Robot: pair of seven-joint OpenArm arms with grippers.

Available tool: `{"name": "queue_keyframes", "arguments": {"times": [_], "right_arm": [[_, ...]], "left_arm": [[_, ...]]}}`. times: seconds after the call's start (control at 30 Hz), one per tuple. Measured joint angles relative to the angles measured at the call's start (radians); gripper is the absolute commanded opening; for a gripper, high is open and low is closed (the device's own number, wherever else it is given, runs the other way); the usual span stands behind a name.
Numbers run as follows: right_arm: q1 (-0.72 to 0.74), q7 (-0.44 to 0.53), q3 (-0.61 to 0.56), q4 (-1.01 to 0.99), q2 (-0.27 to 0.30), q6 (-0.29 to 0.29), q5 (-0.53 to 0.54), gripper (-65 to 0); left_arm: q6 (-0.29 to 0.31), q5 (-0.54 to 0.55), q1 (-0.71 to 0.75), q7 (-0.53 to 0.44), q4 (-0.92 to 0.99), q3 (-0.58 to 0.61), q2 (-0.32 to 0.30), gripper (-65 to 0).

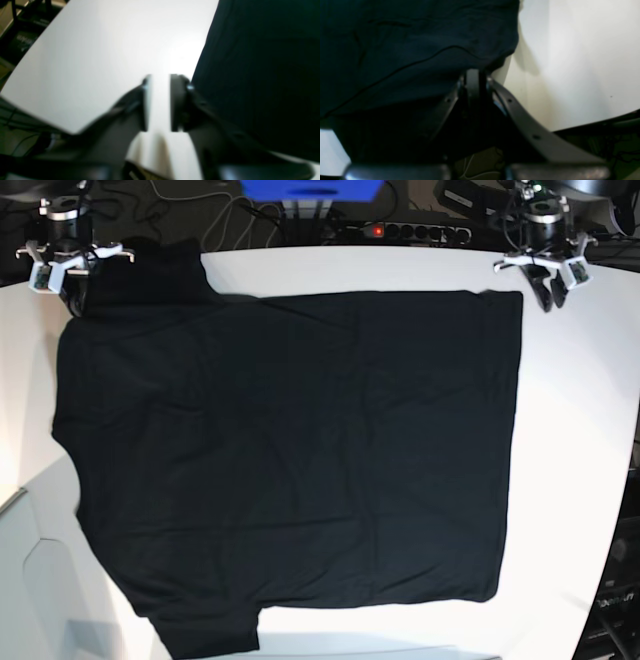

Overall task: Fold the T-shirt properly
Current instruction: 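Lift the gripped shoulder corners slightly with both grippers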

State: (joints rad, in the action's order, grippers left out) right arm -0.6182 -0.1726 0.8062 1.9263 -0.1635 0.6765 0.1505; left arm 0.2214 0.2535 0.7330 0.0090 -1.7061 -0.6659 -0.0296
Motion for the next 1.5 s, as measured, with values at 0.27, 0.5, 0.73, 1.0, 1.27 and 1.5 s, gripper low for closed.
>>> {"name": "queue_keyframes", "arguments": {"times": [0.27, 0.5, 0.73, 1.0, 1.27, 1.5], "right_arm": [[0.021, -0.003, -0.002, 0.000, 0.000, 0.000, -0.001, -65.0], [0.019, -0.003, -0.002, 0.000, 0.000, 0.000, -0.001, -65.0], [0.019, -0.003, -0.002, 0.000, 0.000, 0.000, -0.001, -65.0], [0.019, -0.003, -0.002, 0.000, 0.000, 0.000, -0.004, -65.0], [0.019, -0.003, -0.002, 0.000, 0.000, 0.000, -0.004, -65.0], [0.021, -0.003, -0.002, 0.000, 0.000, 0.000, -0.004, -65.0]], "left_arm": [[0.004, 0.002, -0.119, 0.262, 0.013, -0.006, -0.003, -29.3], [0.000, -0.001, -0.127, 0.278, 0.018, 0.022, -0.001, -29.3], [0.036, -0.001, -0.099, 0.267, 0.058, 0.060, -0.001, -29.5], [0.108, 0.006, -0.101, 0.221, 0.098, 0.060, -0.001, -31.7], [0.108, 0.009, -0.099, 0.226, 0.098, 0.055, -0.003, -65.0], [0.114, -0.004, -0.071, 0.283, 0.028, 0.010, 0.013, -65.0]]}}
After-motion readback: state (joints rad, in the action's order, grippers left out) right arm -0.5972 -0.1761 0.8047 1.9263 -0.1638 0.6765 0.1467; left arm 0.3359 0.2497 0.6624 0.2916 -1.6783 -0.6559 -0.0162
